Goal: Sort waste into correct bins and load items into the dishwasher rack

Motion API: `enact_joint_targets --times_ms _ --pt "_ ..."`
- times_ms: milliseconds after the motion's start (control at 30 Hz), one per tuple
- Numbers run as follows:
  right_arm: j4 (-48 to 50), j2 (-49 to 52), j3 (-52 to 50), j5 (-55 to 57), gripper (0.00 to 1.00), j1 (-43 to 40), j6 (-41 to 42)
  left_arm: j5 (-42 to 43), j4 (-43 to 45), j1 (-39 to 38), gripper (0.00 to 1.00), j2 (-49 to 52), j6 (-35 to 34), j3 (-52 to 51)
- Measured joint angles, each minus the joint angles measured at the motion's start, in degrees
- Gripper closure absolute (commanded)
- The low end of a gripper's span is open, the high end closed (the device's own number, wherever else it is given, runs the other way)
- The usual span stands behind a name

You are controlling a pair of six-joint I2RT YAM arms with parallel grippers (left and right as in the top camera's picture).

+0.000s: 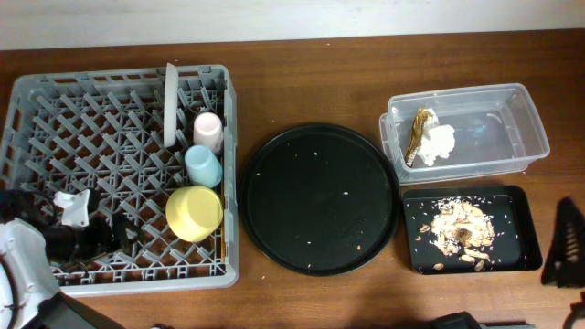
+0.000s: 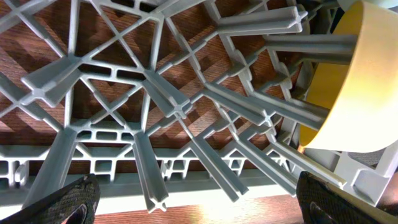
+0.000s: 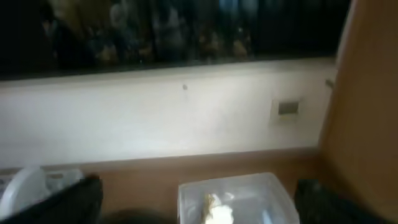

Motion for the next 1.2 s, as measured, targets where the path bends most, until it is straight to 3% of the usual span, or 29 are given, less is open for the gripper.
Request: enact_joint_targets --times_ms 300,500,667,900,1200 --pt "50.6 -26.4 -50.7 -13.7 0.01 -10.5 -8.6 -0.3 0.0 0.0 0.01 -0.1 0.0 0.0" --pt "70.3 -36.7 -80.5 -21.8 0.01 -12.7 -8.6 -0.4 0.1 0.0 0.01 -0.2 0.0 0.1" --pt "75.9 -39.9 -93.0 -22.0 0.01 -12.7 -4.3 -0.4 0.0 0.0 0.01 -0.2 0.0 0.1" --pt "75.8 -39.9 -102.4 -20.9 0.01 -12.6 -0.7 -0.4 0.0 0.0 0.0 -0.2 0.0 0.1" --pt "59.7 -40.1 -103.6 -15.7 0.01 -8.1 0.1 -0.4 0.0 0.0 0.01 -0.2 0.0 0.1"
